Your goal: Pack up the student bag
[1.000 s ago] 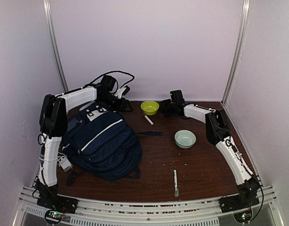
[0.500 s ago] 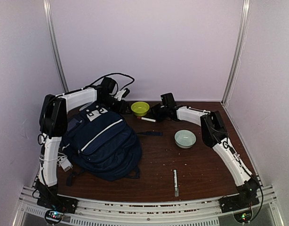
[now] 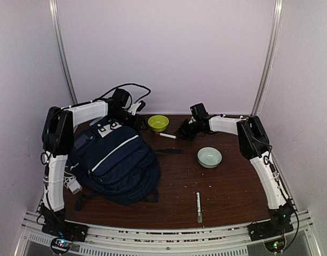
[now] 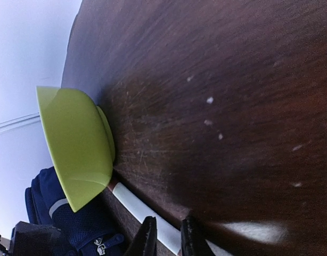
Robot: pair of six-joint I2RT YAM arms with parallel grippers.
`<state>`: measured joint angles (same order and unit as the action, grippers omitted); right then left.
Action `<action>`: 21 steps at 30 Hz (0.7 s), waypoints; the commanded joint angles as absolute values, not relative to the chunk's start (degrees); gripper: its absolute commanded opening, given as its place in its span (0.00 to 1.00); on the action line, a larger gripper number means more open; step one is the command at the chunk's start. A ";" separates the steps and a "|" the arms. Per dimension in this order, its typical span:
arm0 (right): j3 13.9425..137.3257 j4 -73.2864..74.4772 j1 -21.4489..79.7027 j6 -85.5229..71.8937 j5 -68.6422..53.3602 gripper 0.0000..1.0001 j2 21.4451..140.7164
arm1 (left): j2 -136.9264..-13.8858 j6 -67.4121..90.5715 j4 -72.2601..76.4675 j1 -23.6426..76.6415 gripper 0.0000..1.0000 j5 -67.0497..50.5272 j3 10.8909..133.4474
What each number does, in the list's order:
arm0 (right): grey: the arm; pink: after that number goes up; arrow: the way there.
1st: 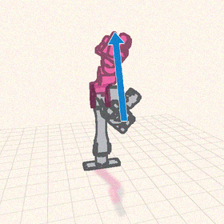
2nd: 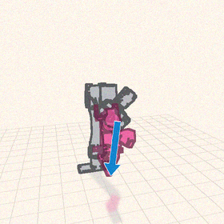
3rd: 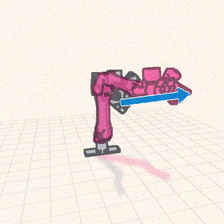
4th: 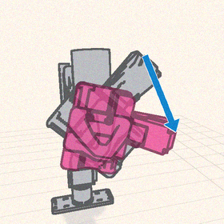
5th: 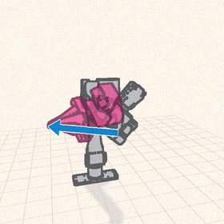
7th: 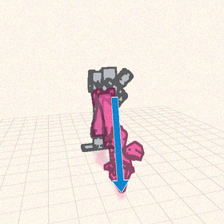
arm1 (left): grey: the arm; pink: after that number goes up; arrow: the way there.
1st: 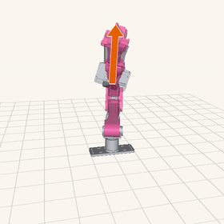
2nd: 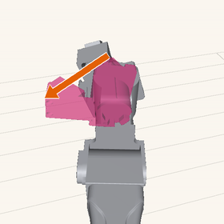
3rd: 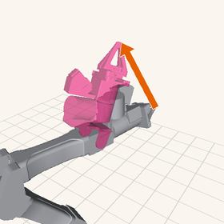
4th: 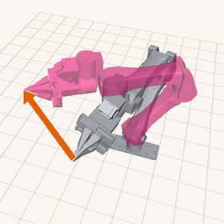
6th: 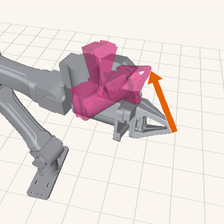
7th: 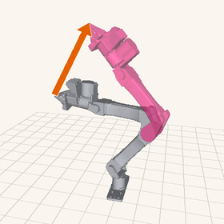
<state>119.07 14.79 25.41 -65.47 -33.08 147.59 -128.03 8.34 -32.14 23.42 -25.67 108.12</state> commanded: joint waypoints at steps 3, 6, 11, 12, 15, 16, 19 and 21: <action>124.01 21.96 27.16 -59.87 -33.25 0.20 147.84 | -125.46 8.67 -30.41 22.61 0.59 -26.37 107.93; 126.19 24.93 27.52 -59.64 -33.54 0.20 148.88 | -125.17 8.48 -30.67 22.66 0.59 -26.08 107.47; 121.56 27.38 29.52 -55.73 -30.24 0.21 145.11 | -124.99 8.12 -30.62 22.51 0.59 -26.10 106.94; 120.81 28.13 29.80 -54.83 -29.39 0.21 144.41 | -124.98 8.02 -30.67 22.50 0.59 -26.17 106.96; 119.14 29.54 30.14 -53.28 -28.24 0.22 143.06 | -124.90 7.76 -30.76 22.33 0.59 -26.28 106.76; 118.72 29.30 30.15 -53.24 -29.02 0.22 142.88 | -124.70 7.66 -30.76 22.29 0.59 -26.28 106.64; 118.65 25.87 30.30 -53.22 -35.67 0.19 142.25 | -124.22 7.32 -30.70 22.19 0.59 -26.28 105.82; 118.88 22.32 30.28 -52.88 -40.30 0.18 141.37 | -124.04 7.27 -30.49 22.07 0.59 -26.28 105.20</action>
